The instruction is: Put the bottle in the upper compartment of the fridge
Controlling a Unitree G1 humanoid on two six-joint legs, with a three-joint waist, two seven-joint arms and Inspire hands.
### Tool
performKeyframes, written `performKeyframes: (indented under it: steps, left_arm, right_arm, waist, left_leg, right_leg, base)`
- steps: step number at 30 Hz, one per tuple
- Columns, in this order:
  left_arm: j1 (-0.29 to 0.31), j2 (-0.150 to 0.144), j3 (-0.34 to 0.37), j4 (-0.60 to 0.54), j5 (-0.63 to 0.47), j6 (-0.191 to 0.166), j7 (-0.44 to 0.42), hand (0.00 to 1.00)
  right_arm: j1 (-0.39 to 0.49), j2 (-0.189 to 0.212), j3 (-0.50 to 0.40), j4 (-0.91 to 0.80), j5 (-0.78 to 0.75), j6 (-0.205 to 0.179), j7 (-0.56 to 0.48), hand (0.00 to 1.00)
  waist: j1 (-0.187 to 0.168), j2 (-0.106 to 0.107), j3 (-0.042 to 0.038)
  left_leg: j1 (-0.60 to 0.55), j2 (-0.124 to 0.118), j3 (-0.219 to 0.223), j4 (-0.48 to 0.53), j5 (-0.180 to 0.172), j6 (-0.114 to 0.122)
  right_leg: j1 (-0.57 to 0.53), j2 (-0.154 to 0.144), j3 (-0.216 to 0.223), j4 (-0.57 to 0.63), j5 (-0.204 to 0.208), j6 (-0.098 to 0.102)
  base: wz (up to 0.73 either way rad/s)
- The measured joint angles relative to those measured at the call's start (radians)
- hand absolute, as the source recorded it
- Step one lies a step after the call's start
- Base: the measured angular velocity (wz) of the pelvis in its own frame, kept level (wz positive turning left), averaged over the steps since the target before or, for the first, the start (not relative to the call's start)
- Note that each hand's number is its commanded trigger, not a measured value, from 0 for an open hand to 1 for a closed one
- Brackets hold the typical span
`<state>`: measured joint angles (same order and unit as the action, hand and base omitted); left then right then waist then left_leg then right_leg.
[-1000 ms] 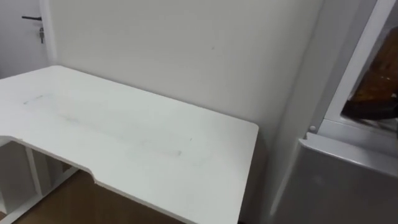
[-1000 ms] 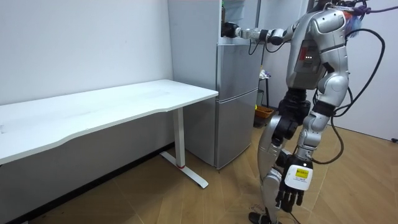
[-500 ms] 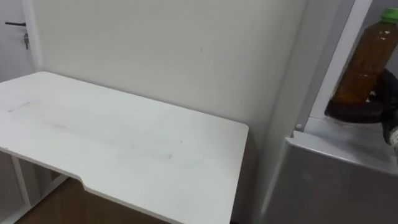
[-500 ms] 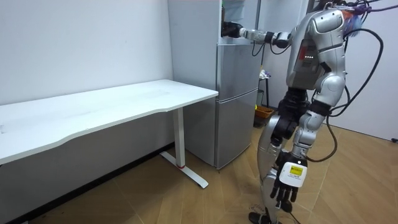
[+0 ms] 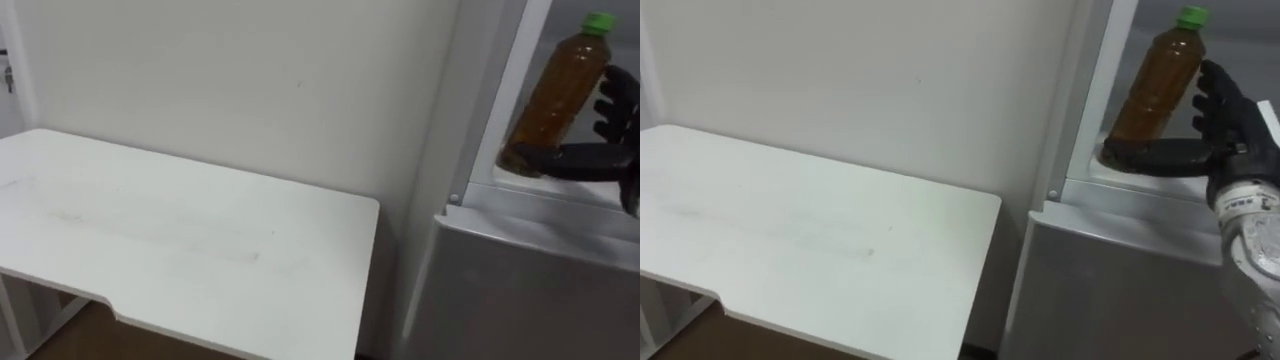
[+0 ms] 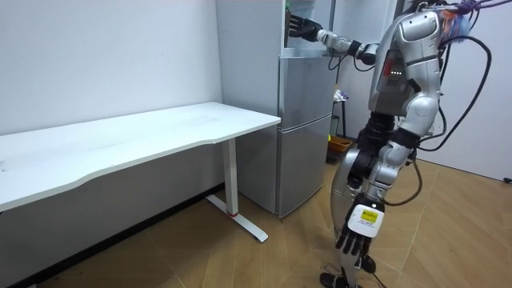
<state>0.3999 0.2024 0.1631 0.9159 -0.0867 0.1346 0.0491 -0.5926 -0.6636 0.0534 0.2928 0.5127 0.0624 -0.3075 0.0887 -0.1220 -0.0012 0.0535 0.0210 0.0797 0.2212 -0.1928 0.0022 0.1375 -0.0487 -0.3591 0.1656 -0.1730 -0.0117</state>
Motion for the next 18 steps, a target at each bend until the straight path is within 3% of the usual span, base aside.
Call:
performKeyframes:
  steps: [5, 8, 9, 12, 14, 18]
  left_arm:
    - [-0.026, 0.007, -0.027, 0.006, -0.012, -0.02, 0.005, 0.0]
    - [-0.036, 0.002, -0.033, 0.006, -0.026, -0.026, 0.009, 0.0]
    - [-0.038, 0.002, -0.041, 0.006, -0.036, -0.026, 0.009, 0.0]
    - [-0.047, -0.001, -0.05, 0.006, -0.04, -0.034, 0.009, 0.0]
    - [-0.041, -0.007, -0.05, 0.008, -0.039, -0.046, 0.009, 0.0]
    - [-0.037, -0.02, -0.05, 0.008, -0.04, -0.059, 0.009, 0.0]
  right_arm:
    - [0.065, 0.012, -0.01, -0.042, -0.016, -0.018, -0.02, 0.0]
    - [0.132, 0.051, -0.067, -0.12, -0.052, -0.021, -0.031, 0.0]
    - [0.153, 0.076, -0.087, -0.15, -0.052, -0.027, -0.04, 0.0]
    - [0.186, 0.092, -0.098, -0.171, -0.051, -0.04, -0.057, 0.0]
    - [0.224, 0.127, -0.109, -0.212, -0.052, -0.04, -0.063, 0.0]
    - [0.284, 0.128, -0.118, -0.284, -0.053, -0.04, -0.064, 0.0]
  waist:
    - [-0.004, 0.0, -0.0009]
    - [-0.007, 0.011, 0.0001]
    - [-0.012, 0.022, 0.0013]
    - [-0.015, 0.048, 0.0013]
    - [-0.015, 0.06, -0.0013]
    - [-0.033, 0.057, 0.001]
  left_leg:
    - [0.005, 0.003, 0.002, 0.001, -0.001, 0.001]
    - [-0.002, 0.004, 0.005, 0.001, -0.002, 0.001]
    - [-0.001, 0.004, 0.006, 0.001, -0.002, 0.002]
    - [0.009, 0.004, 0.019, -0.007, -0.003, 0.002]
    - [0.027, 0.008, 0.036, -0.022, -0.003, 0.002]
    - [0.028, 0.008, 0.044, -0.026, -0.003, 0.002]
  right_leg:
    - [-0.006, 0.004, 0.004, 0.002, 0.0, 0.0]
    - [-0.015, 0.005, 0.006, 0.005, 0.001, 0.0]
    - [-0.015, 0.004, 0.007, 0.006, 0.001, 0.0]
    - [-0.014, 0.001, 0.017, 0.007, 0.001, 0.0]
    - [-0.011, 0.002, 0.034, 0.008, 0.001, 0.0]
    - [-0.017, 0.003, 0.043, 0.007, 0.001, 0.001]
  base:
    - [-0.01]
    - [-0.03]
    - [0.0]
    - [-0.12]
    - [-0.25]
    - [-0.08]
